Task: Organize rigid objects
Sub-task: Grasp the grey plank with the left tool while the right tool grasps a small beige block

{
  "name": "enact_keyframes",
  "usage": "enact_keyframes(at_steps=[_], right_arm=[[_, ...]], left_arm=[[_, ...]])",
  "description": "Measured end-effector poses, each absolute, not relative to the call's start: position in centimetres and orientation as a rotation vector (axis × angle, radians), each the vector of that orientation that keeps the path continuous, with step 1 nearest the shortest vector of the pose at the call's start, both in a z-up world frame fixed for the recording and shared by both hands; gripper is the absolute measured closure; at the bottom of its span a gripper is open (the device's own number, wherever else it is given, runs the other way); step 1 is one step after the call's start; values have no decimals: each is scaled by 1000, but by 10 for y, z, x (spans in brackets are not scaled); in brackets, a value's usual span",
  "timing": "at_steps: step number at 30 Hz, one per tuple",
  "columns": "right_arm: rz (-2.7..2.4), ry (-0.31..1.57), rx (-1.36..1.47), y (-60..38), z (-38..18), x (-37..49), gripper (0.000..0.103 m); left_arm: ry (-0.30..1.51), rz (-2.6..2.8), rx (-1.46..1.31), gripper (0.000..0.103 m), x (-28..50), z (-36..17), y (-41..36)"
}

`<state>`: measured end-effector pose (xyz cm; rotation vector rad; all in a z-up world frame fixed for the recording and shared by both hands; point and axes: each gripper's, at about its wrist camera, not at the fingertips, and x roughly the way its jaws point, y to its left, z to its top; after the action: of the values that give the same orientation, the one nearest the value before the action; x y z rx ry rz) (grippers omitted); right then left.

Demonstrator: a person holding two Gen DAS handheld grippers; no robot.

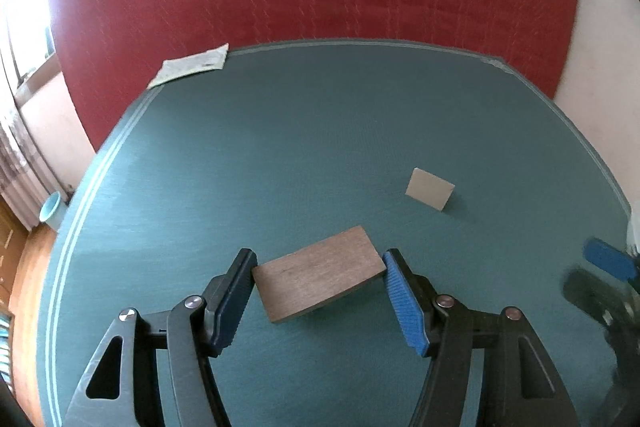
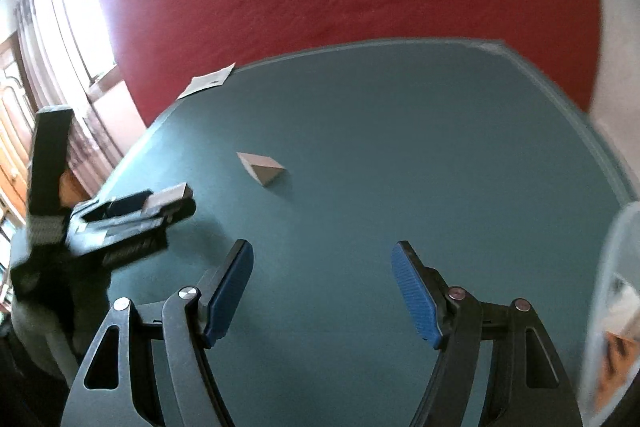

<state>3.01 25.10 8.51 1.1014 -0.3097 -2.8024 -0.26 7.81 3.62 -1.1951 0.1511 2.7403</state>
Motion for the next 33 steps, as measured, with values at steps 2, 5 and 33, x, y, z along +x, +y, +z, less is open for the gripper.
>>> enact_keyframes(at_steps=[2,5,33], right_arm=[[-2781,-325,1109,243,81,19,30],[-2763,-325,1120,231,77,5,30],[-2839,-82,1216,155,70,-83,55]], left_arm=[[170,2752,-1181,35,0,36,72],[181,2756,-1170,35,6,36,64],[33,2743,-1142,35,15,46,30]])
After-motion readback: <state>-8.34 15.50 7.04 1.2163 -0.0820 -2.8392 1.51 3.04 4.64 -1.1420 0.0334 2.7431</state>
